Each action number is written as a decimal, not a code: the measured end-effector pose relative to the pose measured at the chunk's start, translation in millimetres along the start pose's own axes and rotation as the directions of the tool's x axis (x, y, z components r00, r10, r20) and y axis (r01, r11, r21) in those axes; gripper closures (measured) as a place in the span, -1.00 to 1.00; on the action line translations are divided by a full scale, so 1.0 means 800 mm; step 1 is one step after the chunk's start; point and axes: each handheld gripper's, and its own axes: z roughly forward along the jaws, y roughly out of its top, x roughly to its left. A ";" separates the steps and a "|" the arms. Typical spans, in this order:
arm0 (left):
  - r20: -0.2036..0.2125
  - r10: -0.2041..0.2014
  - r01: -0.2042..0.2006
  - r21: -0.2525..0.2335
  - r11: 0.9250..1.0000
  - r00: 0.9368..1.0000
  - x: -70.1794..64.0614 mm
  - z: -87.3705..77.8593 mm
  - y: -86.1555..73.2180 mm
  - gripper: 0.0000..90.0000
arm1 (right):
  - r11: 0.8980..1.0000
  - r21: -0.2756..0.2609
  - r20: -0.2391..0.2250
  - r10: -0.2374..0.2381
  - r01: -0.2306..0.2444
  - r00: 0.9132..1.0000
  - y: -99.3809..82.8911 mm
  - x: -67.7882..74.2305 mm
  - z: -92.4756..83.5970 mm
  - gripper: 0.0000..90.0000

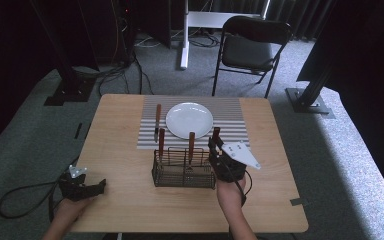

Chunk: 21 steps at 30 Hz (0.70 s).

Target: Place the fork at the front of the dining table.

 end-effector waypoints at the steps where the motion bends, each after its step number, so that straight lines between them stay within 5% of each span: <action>1: 0.000 0.000 0.000 0.000 1.000 1.000 0.000 0.000 0.000 -1.00 | 1.000 -0.005 -0.001 0.004 -0.004 1.000 0.002 0.000 -0.001 0.68; 21: 0.001 0.000 0.000 0.001 1.000 1.000 0.000 0.000 0.000 -1.00 | 0.998 -0.063 0.022 -0.006 0.007 1.000 0.046 -0.007 -0.003 0.68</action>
